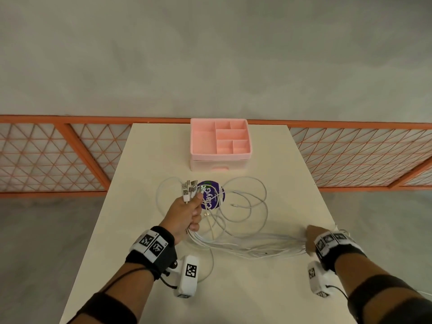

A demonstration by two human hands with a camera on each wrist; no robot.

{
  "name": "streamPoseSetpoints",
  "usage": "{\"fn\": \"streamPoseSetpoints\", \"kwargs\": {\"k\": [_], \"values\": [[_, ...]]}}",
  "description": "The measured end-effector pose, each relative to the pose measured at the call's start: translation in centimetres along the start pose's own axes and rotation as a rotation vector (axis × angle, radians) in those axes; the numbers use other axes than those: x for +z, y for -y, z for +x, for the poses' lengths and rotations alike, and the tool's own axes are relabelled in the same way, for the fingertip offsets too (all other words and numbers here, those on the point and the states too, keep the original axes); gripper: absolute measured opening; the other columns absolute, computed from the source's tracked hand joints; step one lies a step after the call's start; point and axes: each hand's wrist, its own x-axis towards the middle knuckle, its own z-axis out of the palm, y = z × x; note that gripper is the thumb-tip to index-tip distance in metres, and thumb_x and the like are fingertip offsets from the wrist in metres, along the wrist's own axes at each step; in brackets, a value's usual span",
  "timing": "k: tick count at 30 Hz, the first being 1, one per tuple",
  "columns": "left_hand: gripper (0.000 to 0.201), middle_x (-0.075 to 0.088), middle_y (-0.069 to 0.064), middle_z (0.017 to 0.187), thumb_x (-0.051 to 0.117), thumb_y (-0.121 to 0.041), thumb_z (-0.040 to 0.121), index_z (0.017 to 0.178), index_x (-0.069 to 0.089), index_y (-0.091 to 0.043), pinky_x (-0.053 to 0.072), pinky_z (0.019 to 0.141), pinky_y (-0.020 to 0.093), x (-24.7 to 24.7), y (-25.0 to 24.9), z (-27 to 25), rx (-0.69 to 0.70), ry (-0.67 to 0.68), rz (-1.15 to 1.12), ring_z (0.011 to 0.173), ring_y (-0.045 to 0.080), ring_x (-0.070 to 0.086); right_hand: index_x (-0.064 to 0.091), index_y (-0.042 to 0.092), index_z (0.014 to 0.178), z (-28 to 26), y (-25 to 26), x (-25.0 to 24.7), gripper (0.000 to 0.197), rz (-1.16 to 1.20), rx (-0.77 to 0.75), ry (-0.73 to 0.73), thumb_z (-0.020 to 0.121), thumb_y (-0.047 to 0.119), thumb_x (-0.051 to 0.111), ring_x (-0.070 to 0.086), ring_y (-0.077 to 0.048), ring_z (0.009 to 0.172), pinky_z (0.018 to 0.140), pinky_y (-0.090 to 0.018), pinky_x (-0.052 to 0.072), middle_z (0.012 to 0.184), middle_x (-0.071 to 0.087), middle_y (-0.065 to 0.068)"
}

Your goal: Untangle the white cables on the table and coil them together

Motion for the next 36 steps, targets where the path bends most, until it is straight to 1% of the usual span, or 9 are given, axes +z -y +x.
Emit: {"fn": "streamPoseSetpoints", "kwargs": {"k": [4,7,12,17,21,26,30,34,36], "values": [[0.036,0.03,-0.003,0.059,0.055,-0.036,0.1,0.07,0.043,-0.019,0.023,0.043,0.02,0.4,0.3,-0.4,0.018,0.033,0.047,0.047,0.01,0.024,0.057,0.015,0.13,-4.2,6.8,-6.3,0.034,0.313,-0.406,-0.111,0.097,0.023,0.053,0.055,-0.024,0.122,0.106,-0.033,0.041,0.134,0.058,-0.006],[0.034,0.032,-0.004,0.058,0.054,-0.034,0.1,0.072,0.043,-0.019,0.026,0.043,0.021,0.9,0.3,-0.6,0.031,0.06,0.075,0.047,0.01,0.025,0.065,0.021,0.117,-8.4,13.1,-9.3,0.026,0.72,-0.718,-0.272,0.097,0.036,0.058,0.065,-0.013,0.099,0.096,-0.036,0.05,0.112,0.069,0.003],[0.026,0.035,-0.002,0.057,0.047,-0.022,0.105,0.079,0.047,-0.015,0.028,0.046,0.025,1.3,-0.2,-1.4,0.048,0.111,0.156,0.047,0.01,0.028,0.056,0.025,0.13,-13.9,20.6,-11.1,0.039,0.947,-0.963,-0.231,0.097,0.046,0.054,0.063,-0.004,0.097,0.089,-0.021,0.049,0.113,0.067,0.007],[0.031,0.044,0.004,0.059,0.043,-0.008,0.104,0.073,0.048,-0.009,0.041,0.051,0.03,0.5,0.0,-1.9,0.08,0.114,0.202,0.046,0.014,0.042,0.055,0.015,0.137,-14.5,23.0,-10.5,0.037,0.794,-0.985,-0.315,0.106,0.028,0.039,0.055,-0.01,0.112,0.093,-0.015,0.037,0.13,0.058,0.0],[0.025,0.046,0.005,0.055,0.037,0.006,0.099,0.085,0.055,-0.004,0.045,0.051,0.032,0.2,0.2,-2.0,0.079,0.121,0.209,0.047,0.015,0.044,0.06,0.014,0.129,-14.7,23.1,-9.9,0.036,0.73,-1.031,-0.365,0.102,0.035,0.048,0.057,-0.013,0.106,0.093,-0.021,0.041,0.118,0.058,-0.001],[0.024,0.046,0.006,0.052,0.036,0.011,0.094,0.099,0.056,0.001,0.046,0.05,0.032,0.6,0.4,-1.6,0.075,0.111,0.227,0.047,0.016,0.046,0.058,0.01,0.132,-14.2,23.1,-10.0,0.041,0.628,-0.984,-0.397,0.1,0.035,0.051,0.057,-0.019,0.116,0.099,-0.028,0.043,0.127,0.059,-0.006],[0.024,0.045,0.007,0.05,0.037,0.012,0.092,0.088,0.057,0.0,0.045,0.052,0.032,0.8,0.3,-1.4,0.091,0.107,0.271,0.047,0.017,0.046,0.059,0.009,0.133,-14.4,22.6,-10.4,0.038,0.639,-1.002,-0.397,0.102,0.028,0.048,0.056,-0.019,0.122,0.102,-0.027,0.043,0.131,0.063,-0.008],[0.021,0.044,0.002,0.056,0.042,0.006,0.097,0.084,0.053,-0.006,0.039,0.049,0.03,1.3,0.4,-1.4,0.088,0.091,0.177,0.046,0.014,0.038,0.057,0.017,0.137,-14.7,21.7,-10.4,0.039,0.928,-0.957,-0.252,0.105,0.034,0.042,0.059,-0.011,0.118,0.104,-0.027,0.043,0.13,0.065,-0.002],[0.018,0.039,0.003,0.058,0.045,0.002,0.098,0.085,0.055,-0.006,0.038,0.047,0.028,1.3,0.2,-1.2,0.084,0.048,0.058,0.045,0.013,0.035,0.037,0.027,0.15,-15.0,21.4,-9.8,0.048,1.147,-0.935,-0.152,0.104,0.041,0.04,0.051,-0.001,0.124,0.105,-0.017,0.038,0.141,0.054,0.006]]}}
